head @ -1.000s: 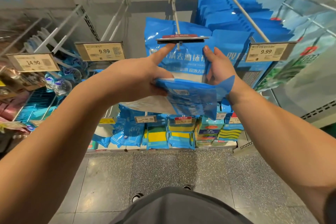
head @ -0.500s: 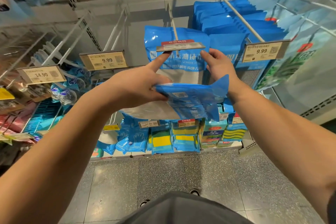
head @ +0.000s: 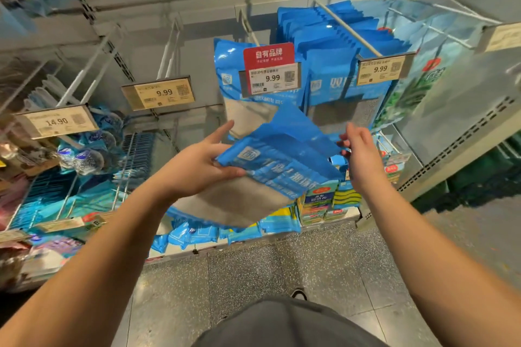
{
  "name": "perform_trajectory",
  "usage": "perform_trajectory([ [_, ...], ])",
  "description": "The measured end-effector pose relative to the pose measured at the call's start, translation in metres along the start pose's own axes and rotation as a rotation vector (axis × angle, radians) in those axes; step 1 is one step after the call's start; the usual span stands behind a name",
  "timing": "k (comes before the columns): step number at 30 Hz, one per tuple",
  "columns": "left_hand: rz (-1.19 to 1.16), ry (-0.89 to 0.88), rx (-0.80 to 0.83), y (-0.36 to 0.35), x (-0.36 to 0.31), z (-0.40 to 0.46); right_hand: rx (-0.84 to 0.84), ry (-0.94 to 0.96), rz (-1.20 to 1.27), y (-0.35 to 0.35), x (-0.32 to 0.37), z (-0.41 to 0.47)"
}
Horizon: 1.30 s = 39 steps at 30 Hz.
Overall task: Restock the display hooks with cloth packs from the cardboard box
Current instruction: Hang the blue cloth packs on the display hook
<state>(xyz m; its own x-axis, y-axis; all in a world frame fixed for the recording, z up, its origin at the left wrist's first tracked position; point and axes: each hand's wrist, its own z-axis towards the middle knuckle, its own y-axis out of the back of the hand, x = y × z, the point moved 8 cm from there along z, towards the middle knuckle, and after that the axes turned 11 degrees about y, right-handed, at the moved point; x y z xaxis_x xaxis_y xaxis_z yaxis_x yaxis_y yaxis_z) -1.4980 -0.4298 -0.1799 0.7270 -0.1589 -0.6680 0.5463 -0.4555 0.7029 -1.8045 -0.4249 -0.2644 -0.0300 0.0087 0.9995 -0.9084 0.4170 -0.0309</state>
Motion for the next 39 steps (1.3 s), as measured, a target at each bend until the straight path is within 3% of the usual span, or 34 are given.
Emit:
perform_trajectory([
  [5, -0.37, 0.186, 0.001, -0.017, 0.037, -0.011, -0.019, -0.001, 0.122, -0.008, -0.018, -0.028],
  [8, -0.517, 0.285, 0.035, -0.028, 0.054, -0.019, 0.083, -0.101, 0.269, -0.029, -0.024, -0.037],
  [11, -0.563, 0.307, 0.06, -0.034, 0.063, -0.025, 0.221, -0.216, 0.323, -0.051, -0.024, -0.05],
  [13, -0.551, 0.322, 0.066, -0.036, 0.069, -0.028, 0.226, -0.243, 0.355, -0.057, -0.024, -0.051],
  [19, -0.579, 0.31, 0.02, -0.037, 0.078, -0.031, 0.211, -0.125, 0.322, -0.057, -0.003, -0.034],
  [26, -0.343, 0.324, -0.064, -0.025, 0.098, -0.032, 0.234, 0.017, 0.158, -0.033, 0.025, -0.003],
  [31, -0.102, 0.264, -0.036, -0.014, 0.084, -0.026, 0.241, 0.058, 0.003, -0.027, 0.026, 0.017],
  [39, 0.201, 0.006, -0.018, -0.002, -0.005, 0.001, 0.285, 0.088, -0.192, -0.046, 0.042, 0.038],
])
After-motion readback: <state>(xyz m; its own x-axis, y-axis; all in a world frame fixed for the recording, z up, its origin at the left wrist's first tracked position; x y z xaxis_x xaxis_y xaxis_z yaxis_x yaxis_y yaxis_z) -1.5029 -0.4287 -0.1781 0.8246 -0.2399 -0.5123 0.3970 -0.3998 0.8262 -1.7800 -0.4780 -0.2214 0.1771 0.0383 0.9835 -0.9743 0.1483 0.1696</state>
